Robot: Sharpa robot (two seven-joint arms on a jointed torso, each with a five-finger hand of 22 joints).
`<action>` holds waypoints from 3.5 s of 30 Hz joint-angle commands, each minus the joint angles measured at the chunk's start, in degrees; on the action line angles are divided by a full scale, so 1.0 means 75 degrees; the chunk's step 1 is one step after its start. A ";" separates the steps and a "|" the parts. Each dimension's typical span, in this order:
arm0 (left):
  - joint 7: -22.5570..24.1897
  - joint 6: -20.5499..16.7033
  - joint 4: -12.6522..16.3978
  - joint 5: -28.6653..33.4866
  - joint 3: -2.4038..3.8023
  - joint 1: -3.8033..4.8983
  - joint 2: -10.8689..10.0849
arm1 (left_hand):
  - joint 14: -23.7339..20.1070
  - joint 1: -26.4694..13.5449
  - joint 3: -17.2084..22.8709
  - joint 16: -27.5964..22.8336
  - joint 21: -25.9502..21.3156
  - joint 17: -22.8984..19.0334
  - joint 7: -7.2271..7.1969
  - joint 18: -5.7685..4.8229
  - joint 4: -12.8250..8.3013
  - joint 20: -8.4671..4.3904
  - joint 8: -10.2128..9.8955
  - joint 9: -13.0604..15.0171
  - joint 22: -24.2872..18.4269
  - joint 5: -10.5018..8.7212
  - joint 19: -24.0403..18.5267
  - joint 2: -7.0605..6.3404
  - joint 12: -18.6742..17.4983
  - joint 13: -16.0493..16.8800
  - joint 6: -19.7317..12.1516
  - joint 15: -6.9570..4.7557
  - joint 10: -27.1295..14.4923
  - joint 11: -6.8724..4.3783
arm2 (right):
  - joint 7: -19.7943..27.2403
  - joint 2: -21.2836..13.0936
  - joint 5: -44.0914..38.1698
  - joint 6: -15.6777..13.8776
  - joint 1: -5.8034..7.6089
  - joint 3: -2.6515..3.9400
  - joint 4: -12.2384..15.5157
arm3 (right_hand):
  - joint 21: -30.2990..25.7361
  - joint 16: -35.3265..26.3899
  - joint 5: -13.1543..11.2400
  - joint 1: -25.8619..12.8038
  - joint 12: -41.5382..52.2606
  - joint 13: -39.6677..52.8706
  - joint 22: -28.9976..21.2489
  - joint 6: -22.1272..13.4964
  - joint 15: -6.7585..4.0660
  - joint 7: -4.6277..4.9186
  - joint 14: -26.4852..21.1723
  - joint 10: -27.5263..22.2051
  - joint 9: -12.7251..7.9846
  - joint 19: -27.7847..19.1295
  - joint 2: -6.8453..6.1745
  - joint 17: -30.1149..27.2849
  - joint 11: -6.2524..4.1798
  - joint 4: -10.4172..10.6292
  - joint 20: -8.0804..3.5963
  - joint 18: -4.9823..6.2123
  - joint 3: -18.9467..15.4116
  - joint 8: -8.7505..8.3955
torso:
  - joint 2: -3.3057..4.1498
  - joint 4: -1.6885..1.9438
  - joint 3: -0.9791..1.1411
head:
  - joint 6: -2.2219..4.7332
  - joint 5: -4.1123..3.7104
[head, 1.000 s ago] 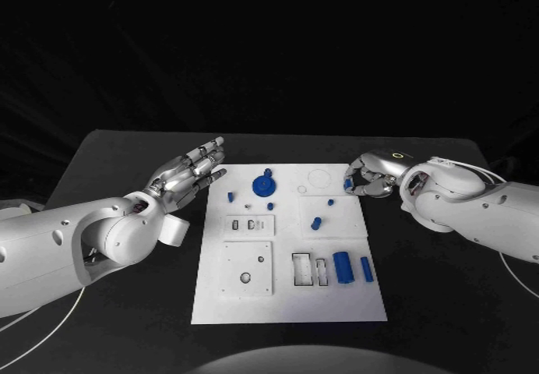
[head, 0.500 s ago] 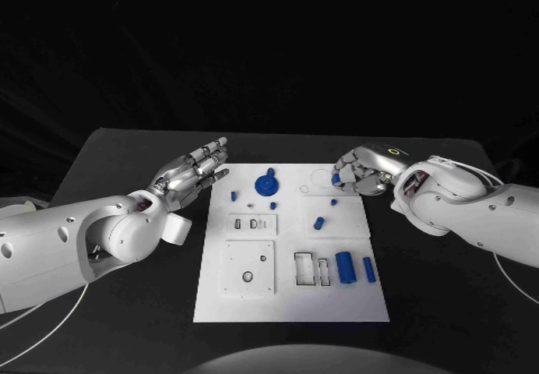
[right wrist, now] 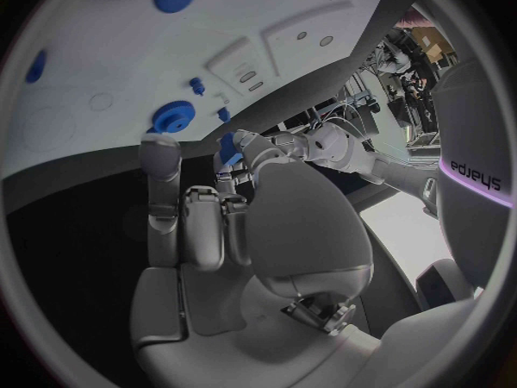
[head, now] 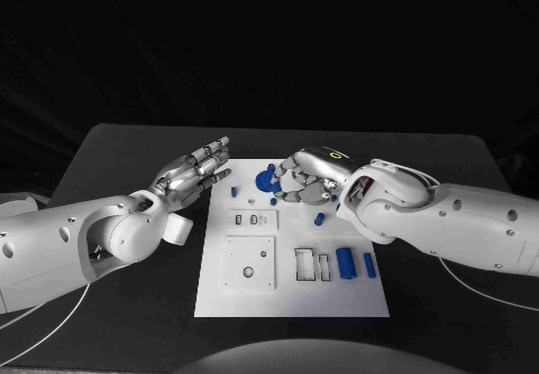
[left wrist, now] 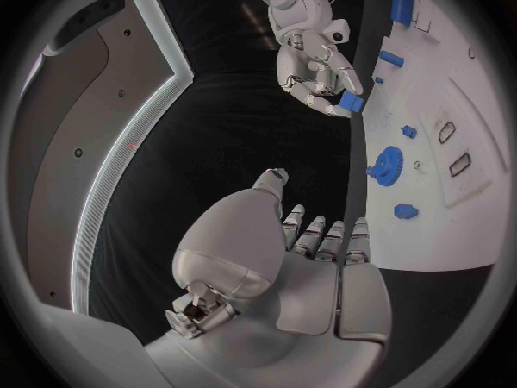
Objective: Assemble the parts on the task board
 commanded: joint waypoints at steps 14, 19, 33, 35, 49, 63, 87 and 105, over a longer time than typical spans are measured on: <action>0.0137 0.0205 0.0025 -0.0028 0.0007 -0.0003 0.0013 | -0.0006 0.0049 -0.0012 -0.0006 0.0035 0.0005 0.0025 -0.0011 -0.0051 0.0036 0.0050 0.0009 0.0008 0.0052 -0.0007 -0.0005 0.0034 0.0003 0.0061 0.0061 0.0005 0.0064 | -0.0897 0.0852 -0.1029 0.0672 -0.0683 0.0001 -0.0461 | 0.0198 0.0114 0.0231 -0.0042 0.0029 0.2013 0.0177 -0.0011 0.0048 0.0014 0.0597 0.0800 0.0237 0.0133 -0.0109 0.0798 0.0066 -0.0093 -0.0005 -0.0118 0.0116 -0.0007 | 0.0001 -0.0003 -0.0003 | -0.0082 0.0039; 0.0115 0.0198 0.0029 -0.0028 0.0007 -0.0003 0.0006 | -0.0007 0.0050 0.0004 -0.0006 0.0035 0.0004 0.0046 -0.0010 -0.0064 0.0041 0.0062 0.0015 0.0008 0.0055 -0.0007 0.0002 0.0044 0.0005 0.0091 0.0065 0.0013 0.0065 | -0.1002 0.0916 -0.1107 0.0791 -0.0743 0.0001 -0.0505 | 0.0205 0.0124 0.0468 -0.0048 0.0029 0.2013 0.0217 -0.0037 0.0050 0.0031 0.0592 0.0800 0.0258 0.0126 -0.0136 0.0796 0.0064 -0.0165 0.0001 -0.0115 0.0195 -0.0036 | 0.0003 -0.0003 -0.0001 | -0.0122 0.0017; 0.0080 0.0207 0.0025 -0.0018 0.0007 -0.0002 0.0007 | -0.0005 0.0052 0.0039 -0.0006 0.0036 0.0005 0.0086 -0.0009 -0.0080 0.0045 0.0077 0.0021 0.0009 0.0063 -0.0004 0.0020 0.0057 0.0006 0.0133 0.0067 0.0019 0.0059 | -0.0890 0.0808 -0.1275 0.0331 -0.0802 0.0001 -0.0428 | 0.0295 0.0184 0.0601 -0.0021 0.0029 0.2013 0.0313 -0.0047 0.0038 0.0034 0.0599 0.0800 0.0294 0.0136 -0.0153 0.0855 0.0045 -0.0273 -0.0006 -0.0124 0.0299 -0.0048 | 0.0001 -0.0001 0.0005 | -0.0168 0.0025; 0.0078 0.0214 0.0028 -0.0016 0.0007 -0.0002 0.0007 | -0.0005 0.0053 0.0042 -0.0006 0.0036 0.0005 0.0090 -0.0009 -0.0083 0.0045 0.0080 0.0022 0.0008 0.0064 -0.0004 0.0020 0.0058 0.0006 0.0140 0.0067 0.0019 0.0059 | -0.0882 0.0745 -0.1319 0.0169 -0.0805 0.0001 -0.0343 | 0.0391 0.0163 0.0645 -0.0005 0.0029 0.2013 0.0388 -0.0017 0.0027 0.0025 0.0596 0.0800 0.0320 0.0163 -0.0159 0.0819 0.0034 -0.0321 -0.0014 -0.0136 0.0336 -0.0029 | 0.0008 0.0004 0.0007 | -0.0173 0.0046; 0.0009 0.0250 0.0026 -0.0014 0.0008 -0.0003 0.0008 | -0.0006 0.0054 0.0047 -0.0006 0.0035 0.0004 0.0099 -0.0009 -0.0090 0.0047 0.0082 0.0023 0.0008 0.0064 -0.0005 0.0014 0.0058 0.0005 0.0145 0.0068 0.0016 0.0059 | -0.1374 0.0495 -0.1873 0.0008 -0.0810 0.0001 -0.0122 | 0.0430 0.0128 0.0668 -0.0027 0.0029 0.2013 0.0444 -0.0018 0.0017 0.0027 0.0592 0.0800 0.0360 0.0175 -0.0201 0.0751 0.0031 -0.0396 -0.0029 -0.0139 0.0384 -0.0027 | 0.0003 0.0002 0.0002 | -0.0237 0.0079; -0.0080 0.0288 -0.0024 -0.0013 0.0008 -0.0003 0.0043 | -0.0005 0.0054 0.0056 -0.0006 0.0036 0.0005 0.0119 -0.0008 -0.0101 0.0049 0.0088 0.0026 0.0008 0.0064 -0.0004 0.0009 0.0063 0.0006 0.0162 0.0070 0.0017 0.0059 | -0.1475 0.0534 -0.1827 0.0398 -0.0810 0.0000 -0.0272 | 0.0426 0.0127 0.0506 -0.0090 0.0029 0.2013 0.0472 -0.0046 0.0018 0.0030 0.0588 0.0800 0.0387 0.0164 -0.0191 0.0732 0.0031 -0.0416 -0.0031 -0.0139 0.0416 -0.0045 | -0.0013 0.0008 -0.0003 | -0.0252 0.0061; -0.0170 0.0297 -0.0108 -0.0013 0.0007 -0.0003 0.0072 | -0.0004 0.0054 0.0074 -0.0005 0.0037 0.0005 0.0140 -0.0008 -0.0110 0.0053 0.0091 0.0026 0.0010 0.0067 -0.0001 0.0017 0.0069 0.0006 0.0168 0.0072 0.0019 0.0066 | -0.1383 0.0615 -0.1528 0.0532 -0.0826 -0.0002 -0.0257 | 0.0413 0.0130 0.0150 -0.0252 0.0029 0.2013 0.0528 -0.0103 0.0028 0.0038 0.0580 0.0800 0.0433 0.0142 -0.0164 0.0702 0.0044 -0.0422 -0.0022 -0.0138 0.0444 -0.0092 | 0.0002 0.0002 0.0000 | -0.0254 0.0073; -0.0212 0.0293 -0.0176 -0.0013 0.0007 -0.0004 0.0091 | -0.0006 0.0055 0.0085 -0.0007 0.0037 0.0004 0.0149 -0.0007 -0.0116 0.0054 0.0094 0.0027 0.0009 0.0070 -0.0001 0.0019 0.0071 0.0005 0.0173 0.0072 0.0018 0.0070 | -0.1351 0.0612 -0.1528 0.0653 -0.0828 -0.0003 -0.0257 | 0.0288 0.0188 -0.1812 -0.0670 0.0029 0.2013 0.0615 -0.0946 0.0048 0.0101 0.0570 0.0800 0.0254 0.0114 -0.0337 0.0686 0.0059 -0.0260 0.0006 -0.0126 0.0107 -0.0642 | -0.0004 0.0007 0.0001 | -0.0315 0.0061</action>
